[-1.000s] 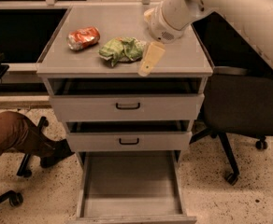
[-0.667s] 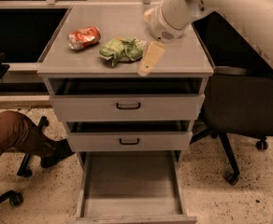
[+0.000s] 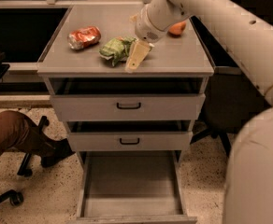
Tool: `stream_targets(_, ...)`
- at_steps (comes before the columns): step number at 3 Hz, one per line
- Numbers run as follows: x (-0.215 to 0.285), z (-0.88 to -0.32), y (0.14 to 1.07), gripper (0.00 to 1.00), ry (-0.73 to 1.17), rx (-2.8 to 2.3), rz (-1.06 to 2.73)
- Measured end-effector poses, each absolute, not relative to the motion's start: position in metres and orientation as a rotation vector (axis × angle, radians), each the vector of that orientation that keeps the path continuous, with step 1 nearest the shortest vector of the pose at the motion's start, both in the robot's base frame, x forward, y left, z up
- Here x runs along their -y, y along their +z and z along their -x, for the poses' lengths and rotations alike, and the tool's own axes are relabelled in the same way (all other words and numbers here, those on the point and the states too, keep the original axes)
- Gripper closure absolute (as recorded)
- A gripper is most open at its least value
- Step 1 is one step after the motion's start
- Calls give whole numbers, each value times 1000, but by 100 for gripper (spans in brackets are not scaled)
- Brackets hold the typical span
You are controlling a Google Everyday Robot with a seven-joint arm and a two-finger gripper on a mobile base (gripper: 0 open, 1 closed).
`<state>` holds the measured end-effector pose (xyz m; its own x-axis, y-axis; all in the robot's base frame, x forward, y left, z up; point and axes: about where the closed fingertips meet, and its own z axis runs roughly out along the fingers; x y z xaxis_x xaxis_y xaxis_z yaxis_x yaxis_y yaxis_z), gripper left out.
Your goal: Place green jalapeno chip bag into bottom drawer
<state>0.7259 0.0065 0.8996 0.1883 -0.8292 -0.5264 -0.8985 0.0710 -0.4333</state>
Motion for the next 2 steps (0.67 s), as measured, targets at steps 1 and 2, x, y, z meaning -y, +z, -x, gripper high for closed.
stream_targets(1, -34, -766, 876, 0, 159, -1611, 1747)
stream_targets(2, -52, -805, 848, 0, 142, -1618, 1766)
